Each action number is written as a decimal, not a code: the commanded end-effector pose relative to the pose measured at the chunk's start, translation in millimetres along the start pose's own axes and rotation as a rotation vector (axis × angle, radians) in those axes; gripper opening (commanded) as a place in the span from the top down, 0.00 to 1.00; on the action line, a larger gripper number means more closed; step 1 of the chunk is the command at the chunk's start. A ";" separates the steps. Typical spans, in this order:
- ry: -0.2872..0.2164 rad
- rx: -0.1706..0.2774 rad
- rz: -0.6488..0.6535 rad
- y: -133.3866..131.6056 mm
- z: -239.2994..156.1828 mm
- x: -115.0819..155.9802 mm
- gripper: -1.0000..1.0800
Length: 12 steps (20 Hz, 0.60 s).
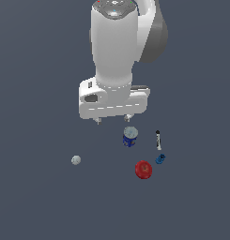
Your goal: Pick up a designated object from a clutter of objects.
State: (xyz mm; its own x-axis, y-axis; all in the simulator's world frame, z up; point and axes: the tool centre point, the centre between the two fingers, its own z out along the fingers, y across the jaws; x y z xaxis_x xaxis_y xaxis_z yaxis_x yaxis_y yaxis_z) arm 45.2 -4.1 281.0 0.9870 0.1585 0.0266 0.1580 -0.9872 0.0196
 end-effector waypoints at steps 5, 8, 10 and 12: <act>-0.006 0.013 -0.068 46.2 50.7 15.3 0.04; -0.009 0.017 -0.101 70.0 77.3 19.7 0.04; -0.011 0.019 -0.124 86.0 95.6 21.3 0.04; -0.012 0.021 -0.146 102.0 114.2 21.7 0.04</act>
State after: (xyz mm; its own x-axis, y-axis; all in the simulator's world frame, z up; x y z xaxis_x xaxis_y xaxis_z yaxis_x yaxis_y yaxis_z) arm 83.3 -90.8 183.5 0.9589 0.2833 0.0137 0.2833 -0.9590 0.0026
